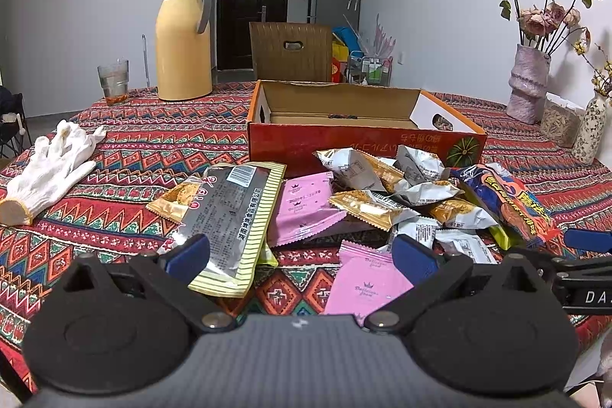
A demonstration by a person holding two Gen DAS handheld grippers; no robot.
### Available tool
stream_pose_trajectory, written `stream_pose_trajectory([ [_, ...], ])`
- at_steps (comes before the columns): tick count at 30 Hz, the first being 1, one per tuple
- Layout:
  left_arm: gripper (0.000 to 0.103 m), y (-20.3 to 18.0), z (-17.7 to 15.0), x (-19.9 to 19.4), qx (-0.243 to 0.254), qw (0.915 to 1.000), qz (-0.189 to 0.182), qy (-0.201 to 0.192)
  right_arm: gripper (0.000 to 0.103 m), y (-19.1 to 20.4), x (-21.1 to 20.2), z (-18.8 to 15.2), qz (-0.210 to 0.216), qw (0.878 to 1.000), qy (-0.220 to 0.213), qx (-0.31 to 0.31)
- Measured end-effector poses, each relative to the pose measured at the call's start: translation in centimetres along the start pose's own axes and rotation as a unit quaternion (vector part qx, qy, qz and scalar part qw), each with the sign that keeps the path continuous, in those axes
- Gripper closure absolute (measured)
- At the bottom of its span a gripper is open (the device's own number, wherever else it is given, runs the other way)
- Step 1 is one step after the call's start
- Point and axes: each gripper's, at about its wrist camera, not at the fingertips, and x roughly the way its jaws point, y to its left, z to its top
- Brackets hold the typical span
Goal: Organize snacks
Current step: 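Reach both grippers toward the snack pile in front of the box, then grasp the red-blue chip bag with the right gripper while the left grasps the striped biscuit packet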
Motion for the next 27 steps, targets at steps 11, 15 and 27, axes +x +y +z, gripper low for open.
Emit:
stream_pose_trajectory([
  [11,0.000,0.02,-0.05,-0.02,0.000,1.0000,-0.001,-0.001,0.000,0.04,0.06,0.04,0.000,1.000,0.001,0.000],
  [15,0.000,0.04,-0.03,0.00,0.000,1.0000,-0.001,0.000,0.000,0.05,0.06,0.03,0.000,1.000,0.001,0.000],
  [27,0.000,0.07,-0.03,0.07,0.001,1.0000,0.000,0.000,0.000,-0.14,0.11,0.24,-0.008,1.000,-0.009,-0.002],
])
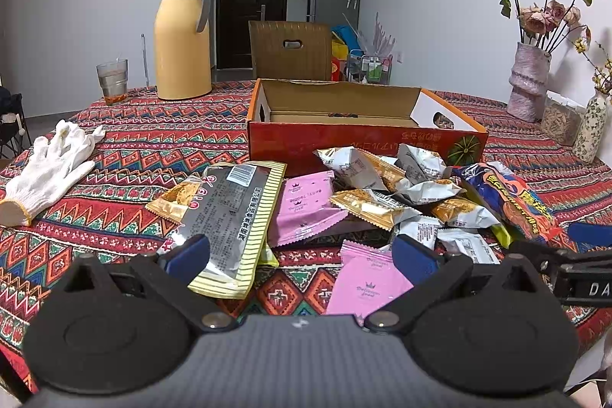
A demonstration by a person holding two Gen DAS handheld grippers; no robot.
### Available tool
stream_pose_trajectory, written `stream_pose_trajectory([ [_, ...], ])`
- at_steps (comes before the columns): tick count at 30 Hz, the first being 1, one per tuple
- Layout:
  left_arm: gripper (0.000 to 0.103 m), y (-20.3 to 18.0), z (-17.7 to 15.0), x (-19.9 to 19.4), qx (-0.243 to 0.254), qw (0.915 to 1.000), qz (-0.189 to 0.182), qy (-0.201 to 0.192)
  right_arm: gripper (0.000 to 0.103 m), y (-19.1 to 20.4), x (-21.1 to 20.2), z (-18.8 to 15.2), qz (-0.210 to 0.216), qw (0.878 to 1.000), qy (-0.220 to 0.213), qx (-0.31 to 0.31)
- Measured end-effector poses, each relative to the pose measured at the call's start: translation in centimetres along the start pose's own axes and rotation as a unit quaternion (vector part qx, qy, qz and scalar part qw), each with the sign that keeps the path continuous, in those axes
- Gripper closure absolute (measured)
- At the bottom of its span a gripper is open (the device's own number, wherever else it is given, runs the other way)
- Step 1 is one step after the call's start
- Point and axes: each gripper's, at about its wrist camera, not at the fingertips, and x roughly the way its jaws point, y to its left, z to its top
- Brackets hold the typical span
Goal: Organize snacks
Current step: 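Grasp the red-blue chip bag with the right gripper while the left grasps the striped biscuit packet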
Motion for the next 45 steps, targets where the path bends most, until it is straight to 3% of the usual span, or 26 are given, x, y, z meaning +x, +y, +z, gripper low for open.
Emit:
stream_pose_trajectory([
  [8,0.000,0.5,0.5,1.0,-0.007,0.9999,0.008,0.006,0.001,-1.7,1.0,1.6,-0.028,0.999,-0.021,-0.012],
  [15,0.000,1.4,0.9,1.8,-0.018,0.9996,0.018,0.013,0.003,-3.9,4.8,3.8,-0.037,0.999,0.011,-0.007],
  [19,0.000,1.9,1.0,2.2,-0.026,0.9993,0.021,0.018,0.009,-5.0,7.4,4.5,-0.026,0.999,0.041,0.008],
  [26,0.000,2.8,1.6,3.1,-0.025,0.9988,0.033,0.024,0.029,-5.8,9.3,4.5,-0.004,0.998,0.065,0.023],
  [29,0.000,3.2,2.0,3.6,-0.022,0.9987,0.037,0.025,0.043,-6.3,9.2,4.4,0.008,0.998,0.061,0.032],
  [39,0.000,5.1,3.6,6.4,-0.006,0.9972,0.054,0.051,0.043,-6.3,6.0,3.9,0.000,0.999,-0.001,0.044],
  [45,0.000,6.0,4.1,9.6,-0.004,0.9945,0.041,0.096,0.043,-5.7,4.7,3.7,-0.005,0.998,-0.026,0.053],
])
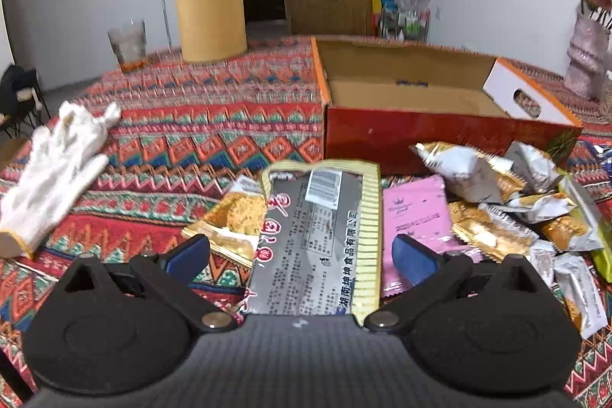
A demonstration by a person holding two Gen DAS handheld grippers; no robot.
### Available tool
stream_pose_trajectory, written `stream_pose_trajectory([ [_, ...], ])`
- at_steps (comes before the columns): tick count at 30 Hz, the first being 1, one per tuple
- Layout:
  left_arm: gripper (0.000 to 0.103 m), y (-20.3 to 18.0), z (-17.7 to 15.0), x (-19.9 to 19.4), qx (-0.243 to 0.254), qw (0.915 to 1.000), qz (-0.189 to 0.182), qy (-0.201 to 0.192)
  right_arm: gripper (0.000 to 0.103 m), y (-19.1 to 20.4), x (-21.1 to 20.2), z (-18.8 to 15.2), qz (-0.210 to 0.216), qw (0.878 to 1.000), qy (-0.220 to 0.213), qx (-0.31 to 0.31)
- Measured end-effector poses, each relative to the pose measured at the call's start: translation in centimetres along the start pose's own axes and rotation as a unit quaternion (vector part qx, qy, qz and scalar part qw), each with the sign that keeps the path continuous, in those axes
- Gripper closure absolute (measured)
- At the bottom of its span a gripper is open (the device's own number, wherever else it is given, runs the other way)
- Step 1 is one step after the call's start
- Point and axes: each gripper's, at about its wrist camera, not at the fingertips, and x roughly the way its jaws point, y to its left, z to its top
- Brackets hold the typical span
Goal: Organize snacks
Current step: 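Grasp the red-blue chip bag with the right gripper while the left grasps the striped biscuit packet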
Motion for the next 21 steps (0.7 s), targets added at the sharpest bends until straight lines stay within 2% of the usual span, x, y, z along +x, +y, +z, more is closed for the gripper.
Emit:
stream_pose_trajectory([
  [5,0.001,0.3,-0.1,1.3,-0.012,0.9997,-0.014,0.013,0.043,0.6,-0.1,-0.1,0.000,1.000,-0.001,0.002],
  [8,0.008,0.8,-0.2,1.3,-0.022,0.9994,-0.021,0.013,0.043,0.8,-0.2,-0.3,0.001,1.000,0.001,0.001],
  [11,0.027,0.9,-0.4,1.3,-0.026,0.9990,-0.034,0.014,0.043,1.1,-0.3,-0.5,0.003,1.000,0.002,-0.001],
  [17,0.041,1.0,-0.8,0.5,-0.034,0.9983,-0.047,0.005,0.043,1.8,-0.7,-0.9,0.006,1.000,0.001,-0.003],
  [21,0.062,0.8,-0.9,-0.3,-0.031,0.9985,-0.044,-0.008,0.043,1.9,-0.8,-0.9,0.006,1.000,0.001,-0.003],
])
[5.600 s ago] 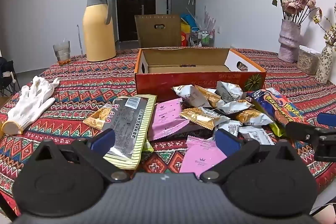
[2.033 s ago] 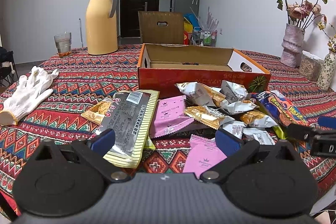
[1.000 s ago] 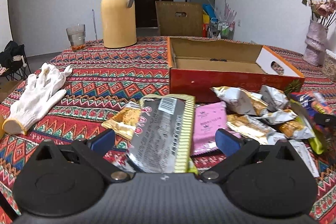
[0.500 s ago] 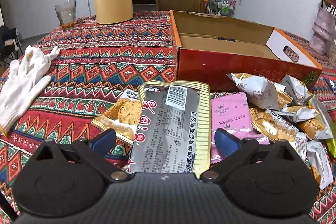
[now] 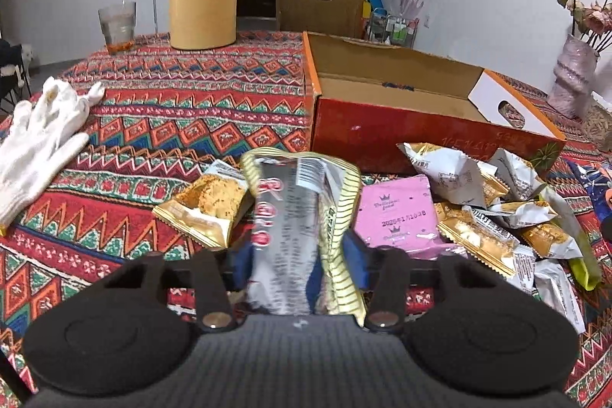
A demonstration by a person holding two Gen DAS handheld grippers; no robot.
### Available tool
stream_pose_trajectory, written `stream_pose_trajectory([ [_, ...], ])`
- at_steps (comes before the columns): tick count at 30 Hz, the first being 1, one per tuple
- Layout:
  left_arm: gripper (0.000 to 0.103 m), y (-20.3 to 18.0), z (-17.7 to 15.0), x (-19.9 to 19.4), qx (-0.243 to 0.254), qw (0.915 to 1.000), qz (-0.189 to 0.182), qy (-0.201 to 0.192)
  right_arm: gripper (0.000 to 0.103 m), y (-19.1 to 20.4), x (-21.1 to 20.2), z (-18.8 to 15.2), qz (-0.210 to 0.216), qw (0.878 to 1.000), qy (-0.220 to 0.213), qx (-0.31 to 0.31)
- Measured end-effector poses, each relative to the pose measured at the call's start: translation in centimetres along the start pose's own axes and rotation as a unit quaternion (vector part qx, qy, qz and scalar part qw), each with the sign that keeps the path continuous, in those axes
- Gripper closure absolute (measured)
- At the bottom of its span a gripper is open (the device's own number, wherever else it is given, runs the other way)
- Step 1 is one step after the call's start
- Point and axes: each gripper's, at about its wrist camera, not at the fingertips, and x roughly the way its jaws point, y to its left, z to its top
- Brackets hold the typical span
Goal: Organize snacks
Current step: 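Grasp the red-blue chip bag with the right gripper while the left grasps the striped biscuit packet, then carry both packets over the open box and lower them inside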
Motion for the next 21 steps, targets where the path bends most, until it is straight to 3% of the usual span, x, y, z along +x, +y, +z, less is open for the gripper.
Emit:
stream_pose_trajectory([
  [11,0.068,-0.3,-0.1,-1.9,-0.006,0.9998,0.001,-0.020,0.043,0.5,-1.2,-0.3,0.008,1.000,-0.007,0.000],
  [21,0.068,-3.9,2.9,-4.4,0.025,0.9979,-0.012,-0.058,0.043,0.9,-0.8,0.9,0.012,1.000,-0.014,-0.004],
])
